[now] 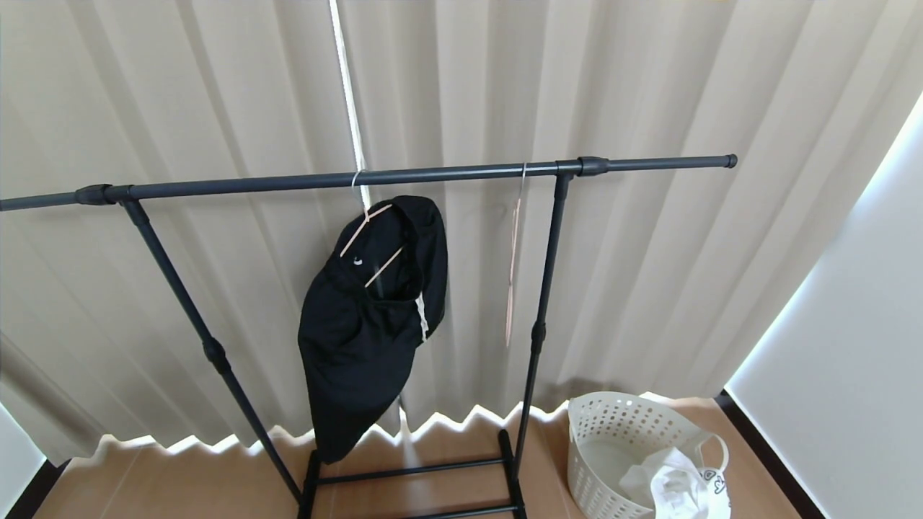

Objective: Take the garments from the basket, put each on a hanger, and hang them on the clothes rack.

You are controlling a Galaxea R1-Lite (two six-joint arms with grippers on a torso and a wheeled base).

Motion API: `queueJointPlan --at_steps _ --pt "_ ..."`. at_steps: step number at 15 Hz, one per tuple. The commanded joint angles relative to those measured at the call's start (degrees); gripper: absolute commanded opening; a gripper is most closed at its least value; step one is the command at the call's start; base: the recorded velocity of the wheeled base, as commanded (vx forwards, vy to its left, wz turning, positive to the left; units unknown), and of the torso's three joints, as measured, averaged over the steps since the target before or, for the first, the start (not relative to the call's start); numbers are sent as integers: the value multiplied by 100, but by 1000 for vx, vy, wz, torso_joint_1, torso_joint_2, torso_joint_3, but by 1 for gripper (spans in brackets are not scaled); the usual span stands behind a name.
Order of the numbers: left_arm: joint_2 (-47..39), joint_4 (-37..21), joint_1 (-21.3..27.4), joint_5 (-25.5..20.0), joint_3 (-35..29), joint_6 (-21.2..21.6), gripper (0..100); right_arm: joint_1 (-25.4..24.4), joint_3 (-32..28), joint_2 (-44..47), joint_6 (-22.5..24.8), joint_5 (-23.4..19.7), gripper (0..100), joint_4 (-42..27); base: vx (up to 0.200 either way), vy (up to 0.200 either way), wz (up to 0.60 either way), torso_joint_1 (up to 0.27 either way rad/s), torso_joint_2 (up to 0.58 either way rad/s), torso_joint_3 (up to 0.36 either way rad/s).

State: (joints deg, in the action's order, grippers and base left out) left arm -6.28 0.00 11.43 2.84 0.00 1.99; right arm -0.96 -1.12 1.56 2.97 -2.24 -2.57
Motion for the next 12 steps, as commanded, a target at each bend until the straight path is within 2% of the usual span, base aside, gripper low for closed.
queueJointPlan --at_steps 1,3,6,8,10,12 --pt "13 369 -1 -47 0 -32 100 35 7 -156 1 -189 100 -6 0 0 0 0 0 0" --pt "13 431 8 -82 0 -225 100 26 -2 -156 19 -224 100 -6 0 0 0 0 0 0" --pt "13 466 -1 -82 0 -401 100 35 -2 -156 10 -224 100 -6 0 0 0 -129 295 163" --pt "13 501 8 -73 0 -779 100 26 -2 -156 10 -233 100 -15 0 0 0 -156 337 181" --pt "13 510 8 -99 0 -1429 100 26 -2 -156 10 -233 100 -6 0 0 0 -146 337 183" --pt "13 510 8 -99 0 -1543 100 35 7 -156 10 -233 100 2 0 0 0 -151 342 178"
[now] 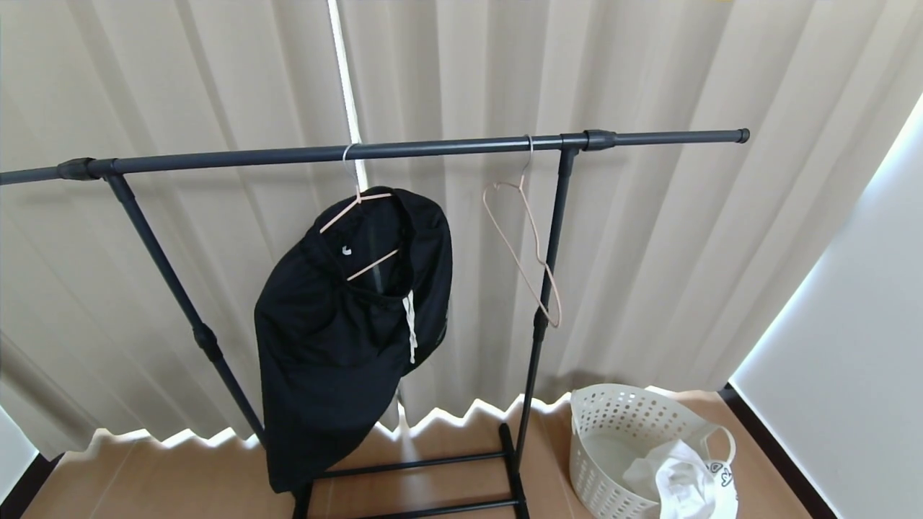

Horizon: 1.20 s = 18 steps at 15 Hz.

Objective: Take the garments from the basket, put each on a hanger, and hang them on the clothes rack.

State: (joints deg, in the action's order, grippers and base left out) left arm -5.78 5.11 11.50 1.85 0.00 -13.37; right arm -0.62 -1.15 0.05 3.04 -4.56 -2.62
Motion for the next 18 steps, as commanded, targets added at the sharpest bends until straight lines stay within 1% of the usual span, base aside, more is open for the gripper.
queueJointPlan --at_steps 1,3,4,5,7,8,9,11,12,14,15,16,17,18 --pt "-37 -1 11 -1 0 19 100 1 9 -5 4 -1 100 7 0 0 0 -149 354 188" --pt "-37 -1 11 -133 0 72 100 -8 9 -5 4 -1 100 7 0 0 0 -151 352 198" --pt "-37 -27 11 -475 0 362 100 -8 9 -5 13 -1 100 -2 0 0 0 -154 373 207" --pt "-37 -54 2 -616 0 898 100 -8 9 -5 4 8 100 -2 0 0 0 -168 373 207" --pt "-73 -124 -69 -537 0 1320 100 1 0 -5 4 8 100 -2 0 0 0 -163 383 215" --pt "-46 -414 -192 -203 0 1742 100 -8 0 -5 4 8 100 -2 0 0 0 -159 393 212" --pt "-46 -476 -192 -97 0 1794 100 -8 0 -5 -5 8 100 -2 0 0 0 -173 393 232" --pt "-46 -467 -218 -89 0 1794 100 1 0 -5 -31 16 100 -2 0 0 0 -207 505 293" --pt "-55 -467 -464 -80 0 1812 100 1 0 -5 -40 16 100 -2 0 0 0 -217 535 315" --pt "-29 -467 -1158 -124 0 1935 100 1 0 -5 -75 34 100 7 0 0 0 -227 557 320" --pt "103 -476 -1237 -159 0 1926 100 -8 9 -5 -75 34 100 -2 0 0 0 -222 540 325" --pt "455 -484 -1194 -247 0 1917 100 1 9 -5 -66 34 100 -2 0 0 0 -207 549 320" --pt "578 -414 -1194 -414 0 1891 100 1 9 -5 -66 34 100 -2 0 0 0 -193 535 325" --pt "578 -379 -1194 -414 0 1803 100 -8 9 -5 -66 34 100 -2 0 0 0 -198 525 320"
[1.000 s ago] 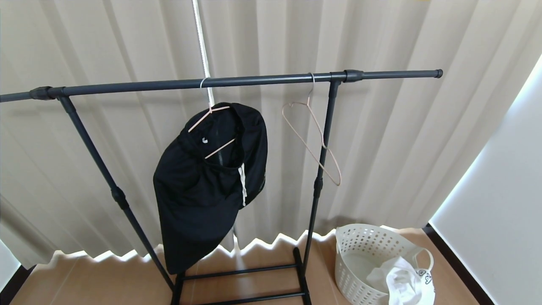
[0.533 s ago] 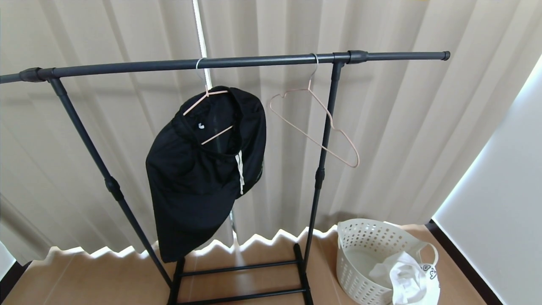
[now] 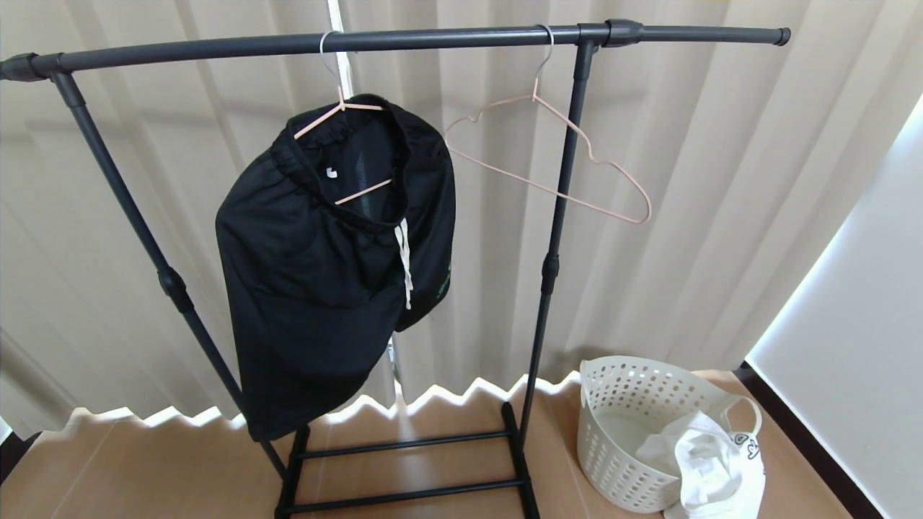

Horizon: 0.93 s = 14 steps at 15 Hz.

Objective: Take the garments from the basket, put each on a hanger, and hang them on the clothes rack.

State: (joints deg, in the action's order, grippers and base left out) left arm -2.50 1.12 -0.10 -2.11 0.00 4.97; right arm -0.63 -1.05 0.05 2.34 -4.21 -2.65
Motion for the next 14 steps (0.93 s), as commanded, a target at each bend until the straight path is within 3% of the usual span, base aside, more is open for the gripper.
queueJointPlan --at_steps 1,2,14 --pt "250 28 -34 -9 0 -207 100 2 -1 -5 3 -1 100 1 0 0 0 -188 510 325" --pt "250 28 -25 -9 0 -348 100 2 -1 -5 -6 -1 100 1 0 0 0 -198 520 330" --pt "250 28 -25 -44 0 -260 100 2 -9 -5 3 -1 100 1 0 0 0 -141 480 337"
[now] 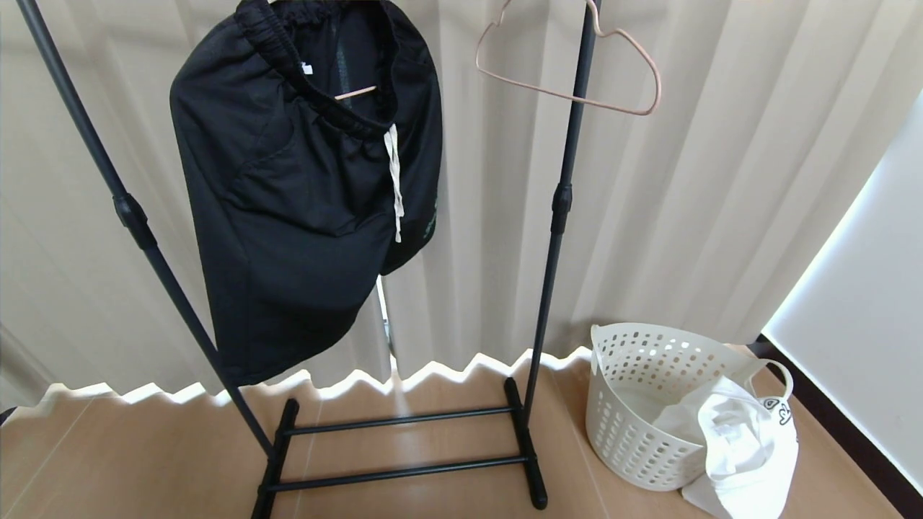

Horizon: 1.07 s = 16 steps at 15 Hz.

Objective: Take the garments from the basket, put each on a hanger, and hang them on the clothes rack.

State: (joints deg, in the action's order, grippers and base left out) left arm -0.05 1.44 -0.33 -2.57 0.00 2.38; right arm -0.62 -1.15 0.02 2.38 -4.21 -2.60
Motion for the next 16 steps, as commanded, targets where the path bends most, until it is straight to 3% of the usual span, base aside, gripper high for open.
queueJointPlan --at_steps 1,5,8,10,16 --pt "5 -3 -2 2 0 0 100 1 0 -2 0 -1 100 -4 0 0 0 -76 413 330" --pt "5 -3 -2 -6 0 0 100 -8 0 -2 0 -1 100 -4 0 0 0 -18 110 92" --pt "5 -12 -2 -6 0 0 100 1 0 -2 -27 -1 100 -4 0 0 -600 -1 18 19" --pt "5 -12 -2 -6 0 0 100 1 0 -2 -18 -1 100 -4 0 0 0 0 0 0" --pt "5 -12 -2 2 0 -27 100 1 0 -2 -18 -1 100 -4 0 -200 0 1 6 2"
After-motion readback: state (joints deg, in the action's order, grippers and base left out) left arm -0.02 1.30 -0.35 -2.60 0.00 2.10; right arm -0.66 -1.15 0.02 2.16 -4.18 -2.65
